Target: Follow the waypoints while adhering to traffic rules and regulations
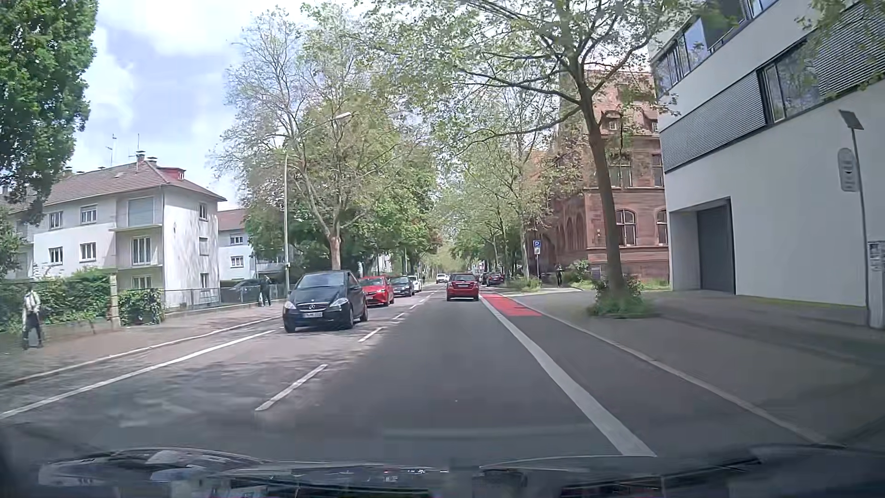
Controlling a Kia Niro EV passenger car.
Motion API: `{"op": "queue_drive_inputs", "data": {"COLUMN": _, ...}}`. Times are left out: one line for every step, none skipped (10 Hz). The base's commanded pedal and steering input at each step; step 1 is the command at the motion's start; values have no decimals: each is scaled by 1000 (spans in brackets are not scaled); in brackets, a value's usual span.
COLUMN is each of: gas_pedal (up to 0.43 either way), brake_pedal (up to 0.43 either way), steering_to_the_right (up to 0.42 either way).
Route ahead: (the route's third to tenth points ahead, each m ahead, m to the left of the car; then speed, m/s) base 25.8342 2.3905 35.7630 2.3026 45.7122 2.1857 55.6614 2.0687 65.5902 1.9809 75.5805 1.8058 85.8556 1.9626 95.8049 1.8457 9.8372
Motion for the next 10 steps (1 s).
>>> {"op": "queue_drive_inputs", "data": {"gas_pedal": 59, "brake_pedal": 0, "steering_to_the_right": -2}}
{"op": "queue_drive_inputs", "data": {"gas_pedal": 59, "brake_pedal": 0, "steering_to_the_right": -2}}
{"op": "queue_drive_inputs", "data": {"gas_pedal": 59, "brake_pedal": 0, "steering_to_the_right": -2}}
{"op": "queue_drive_inputs", "data": {"gas_pedal": 59, "brake_pedal": 0, "steering_to_the_right": -3}}
{"op": "queue_drive_inputs", "data": {"gas_pedal": 59, "brake_pedal": 0, "steering_to_the_right": -5}}
{"op": "queue_drive_inputs", "data": {"gas_pedal": 59, "brake_pedal": 0, "steering_to_the_right": -6}}
{"op": "queue_drive_inputs", "data": {"gas_pedal": 59, "brake_pedal": 0, "steering_to_the_right": -6}}
{"op": "queue_drive_inputs", "data": {"gas_pedal": 59, "brake_pedal": 0, "steering_to_the_right": -5}}
{"op": "queue_drive_inputs", "data": {"gas_pedal": 59, "brake_pedal": 0, "steering_to_the_right": -4}}
{"op": "queue_drive_inputs", "data": {"gas_pedal": 59, "brake_pedal": 0, "steering_to_the_right": -3}}
